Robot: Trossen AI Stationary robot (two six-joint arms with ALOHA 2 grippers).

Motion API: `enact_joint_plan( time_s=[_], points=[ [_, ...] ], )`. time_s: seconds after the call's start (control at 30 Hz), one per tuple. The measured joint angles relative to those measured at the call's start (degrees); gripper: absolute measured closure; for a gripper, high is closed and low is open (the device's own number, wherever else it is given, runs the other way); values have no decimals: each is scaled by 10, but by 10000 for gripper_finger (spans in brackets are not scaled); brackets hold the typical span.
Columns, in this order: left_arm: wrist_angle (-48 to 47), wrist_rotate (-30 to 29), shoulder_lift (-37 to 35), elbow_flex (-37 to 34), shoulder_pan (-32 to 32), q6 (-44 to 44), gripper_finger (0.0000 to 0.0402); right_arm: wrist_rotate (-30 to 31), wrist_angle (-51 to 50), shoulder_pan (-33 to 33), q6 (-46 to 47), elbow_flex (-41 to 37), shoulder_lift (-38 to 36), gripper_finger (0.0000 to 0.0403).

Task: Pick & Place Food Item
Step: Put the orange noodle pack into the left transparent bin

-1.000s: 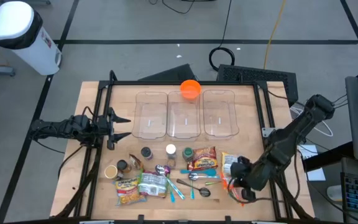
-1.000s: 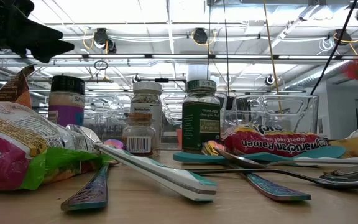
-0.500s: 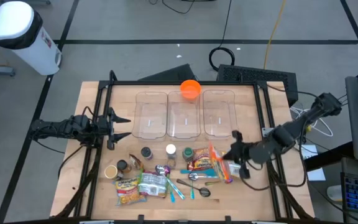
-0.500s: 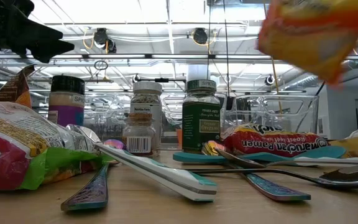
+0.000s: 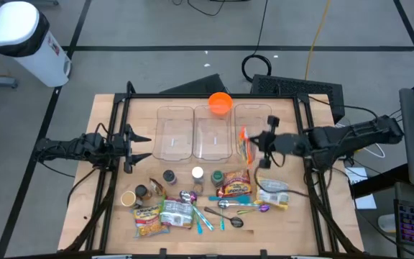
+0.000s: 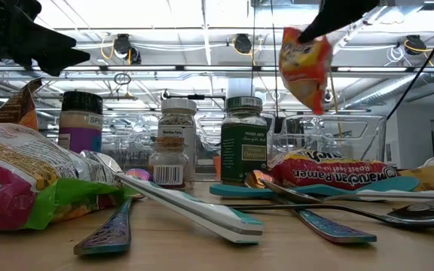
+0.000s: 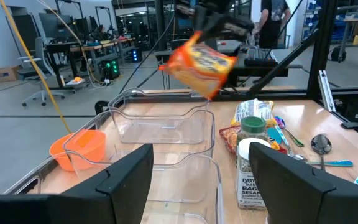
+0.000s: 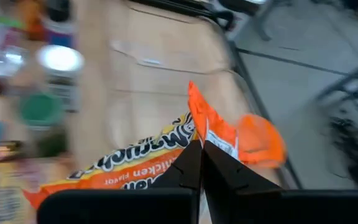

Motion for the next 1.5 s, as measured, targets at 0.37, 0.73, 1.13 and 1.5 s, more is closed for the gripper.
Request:
enact_joint_plan(
  time_s=[0.37,0.73,1.13,1.5],
  points=[
    [0,0,0,0,0,0,131,-2,22,-175,-53,0,21,402],
    [0,0,0,0,0,0,131,-122,183,-233,-52,0,83,402],
    [0,0,0,0,0,0,131,-306,445,-228,-47,0,188,403],
    [0,0,0,0,0,0,131,-440,460,-198,-20,0,172,403]
  ],
)
